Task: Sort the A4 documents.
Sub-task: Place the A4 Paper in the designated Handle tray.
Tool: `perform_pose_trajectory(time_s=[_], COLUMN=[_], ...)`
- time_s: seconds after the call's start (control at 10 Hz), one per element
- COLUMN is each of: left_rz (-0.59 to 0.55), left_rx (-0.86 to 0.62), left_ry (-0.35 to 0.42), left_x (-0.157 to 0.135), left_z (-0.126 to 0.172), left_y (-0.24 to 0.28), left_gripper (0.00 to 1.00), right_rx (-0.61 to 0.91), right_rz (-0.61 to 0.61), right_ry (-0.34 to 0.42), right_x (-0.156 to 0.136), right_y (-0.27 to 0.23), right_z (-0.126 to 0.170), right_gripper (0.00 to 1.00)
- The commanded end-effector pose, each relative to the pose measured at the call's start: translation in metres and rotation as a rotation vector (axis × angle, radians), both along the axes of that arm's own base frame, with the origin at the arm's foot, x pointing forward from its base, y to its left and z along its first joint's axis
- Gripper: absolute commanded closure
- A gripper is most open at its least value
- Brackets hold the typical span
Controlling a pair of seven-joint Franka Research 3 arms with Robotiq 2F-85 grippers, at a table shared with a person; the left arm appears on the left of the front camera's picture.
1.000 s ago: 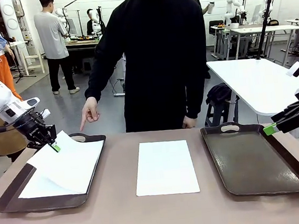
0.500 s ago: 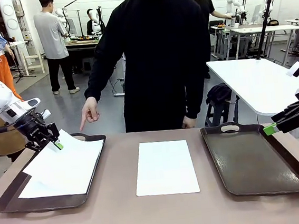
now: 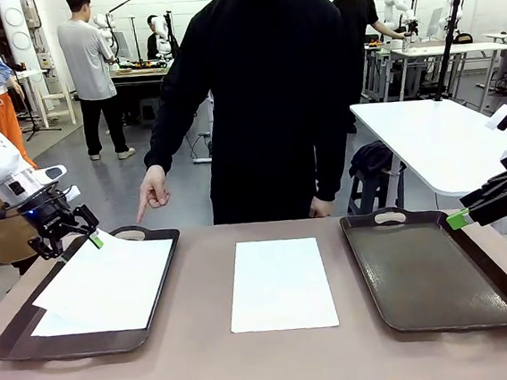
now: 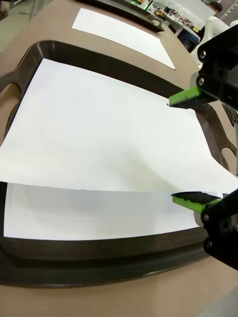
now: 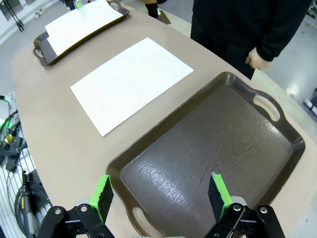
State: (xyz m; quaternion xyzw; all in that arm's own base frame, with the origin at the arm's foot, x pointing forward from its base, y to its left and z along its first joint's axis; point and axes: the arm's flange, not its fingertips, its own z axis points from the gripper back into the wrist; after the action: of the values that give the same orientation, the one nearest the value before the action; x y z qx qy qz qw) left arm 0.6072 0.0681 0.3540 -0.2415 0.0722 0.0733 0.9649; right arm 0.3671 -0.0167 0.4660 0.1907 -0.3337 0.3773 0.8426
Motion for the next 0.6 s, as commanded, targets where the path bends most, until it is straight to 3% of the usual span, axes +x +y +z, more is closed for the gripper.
perform_pose_trajectory(time_s=[0.0, 0.1, 0.5], left_rz=[0.021, 0.021, 0.034], left_rx=[0.05, 0.053, 0.034], left_ry=[0.003, 0.001, -0.017], left_x=[-0.005, -0.005, -0.01], left_z=[0.01, 0.012, 0.02], left_y=[-0.004, -0.004, 0.001], left_gripper=[0.11, 0.02, 0.0], right_rx=[0.024, 0.024, 0.024], right_rz=[0.019, 0.019, 0.019], right_ry=[-0.012, -0.012, -0.012], right_x=[0.005, 0.005, 0.005], right_y=[0.001, 0.001, 0.001], right_z=[-0.002, -0.002, -0.002], right_gripper=[0.0, 0.0, 0.0])
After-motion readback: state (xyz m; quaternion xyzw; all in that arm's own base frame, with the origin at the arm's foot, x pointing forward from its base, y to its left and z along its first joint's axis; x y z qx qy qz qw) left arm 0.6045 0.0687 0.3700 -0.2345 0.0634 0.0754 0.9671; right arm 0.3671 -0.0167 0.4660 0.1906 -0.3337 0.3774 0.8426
